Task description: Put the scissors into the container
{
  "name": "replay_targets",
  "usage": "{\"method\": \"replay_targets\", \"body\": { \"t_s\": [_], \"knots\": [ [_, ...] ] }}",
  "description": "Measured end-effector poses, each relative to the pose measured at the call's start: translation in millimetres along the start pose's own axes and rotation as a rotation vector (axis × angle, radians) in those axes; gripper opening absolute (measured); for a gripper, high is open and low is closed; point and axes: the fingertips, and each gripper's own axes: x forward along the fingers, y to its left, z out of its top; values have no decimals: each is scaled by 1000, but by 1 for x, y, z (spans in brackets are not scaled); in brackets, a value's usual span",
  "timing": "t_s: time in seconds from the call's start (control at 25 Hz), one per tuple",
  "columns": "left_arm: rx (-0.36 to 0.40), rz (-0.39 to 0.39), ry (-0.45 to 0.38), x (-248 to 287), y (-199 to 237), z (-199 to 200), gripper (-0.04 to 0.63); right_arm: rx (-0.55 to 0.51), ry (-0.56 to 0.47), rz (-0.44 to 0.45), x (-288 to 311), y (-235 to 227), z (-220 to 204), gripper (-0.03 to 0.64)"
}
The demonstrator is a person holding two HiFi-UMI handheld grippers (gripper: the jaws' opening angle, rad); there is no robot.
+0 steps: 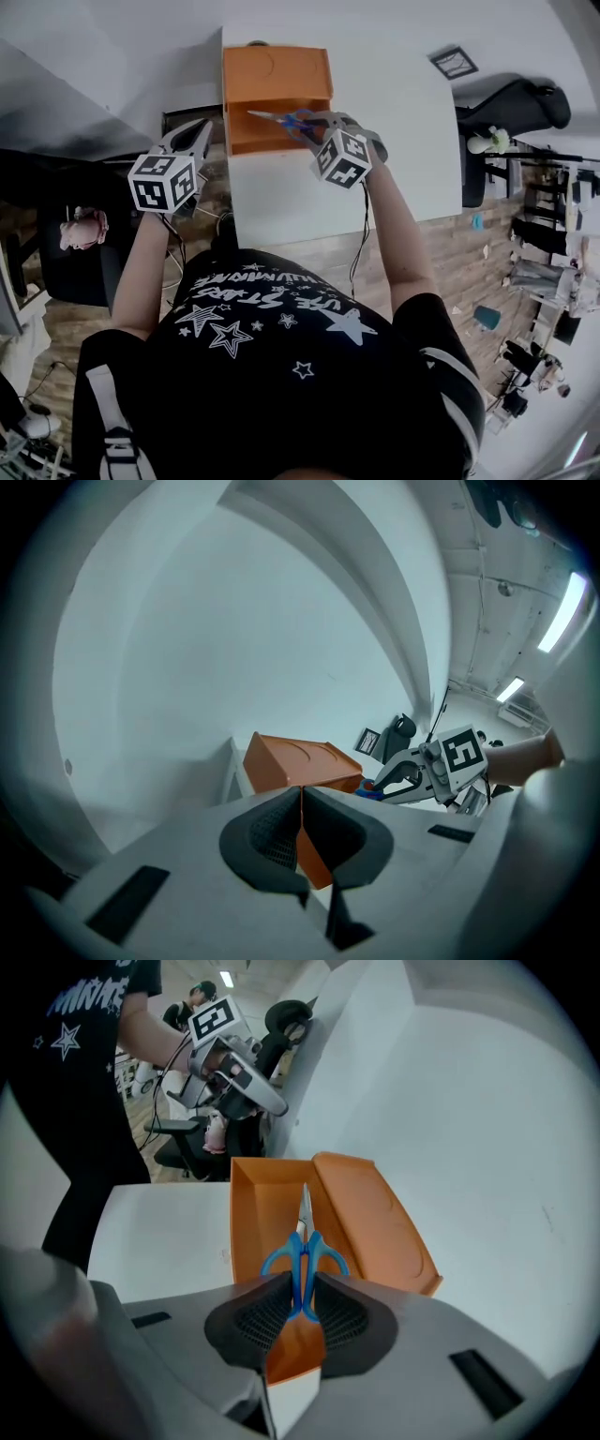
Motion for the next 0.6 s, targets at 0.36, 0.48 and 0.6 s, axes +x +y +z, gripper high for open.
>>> {"method": "replay_targets", "body": {
  "t_s": [0.36,0.48,0.6],
  "knots": [
    [-22,-10,28,12,18,-7,23,-112,61,121,42,4,0,97],
    [-28,-9,31,14,23,-8,23,-124,78,137,47,5,-2,97],
    [-33,-7,36,15,27,-9,23,-135,98,137,51,4,-4,97]
  ]
}}
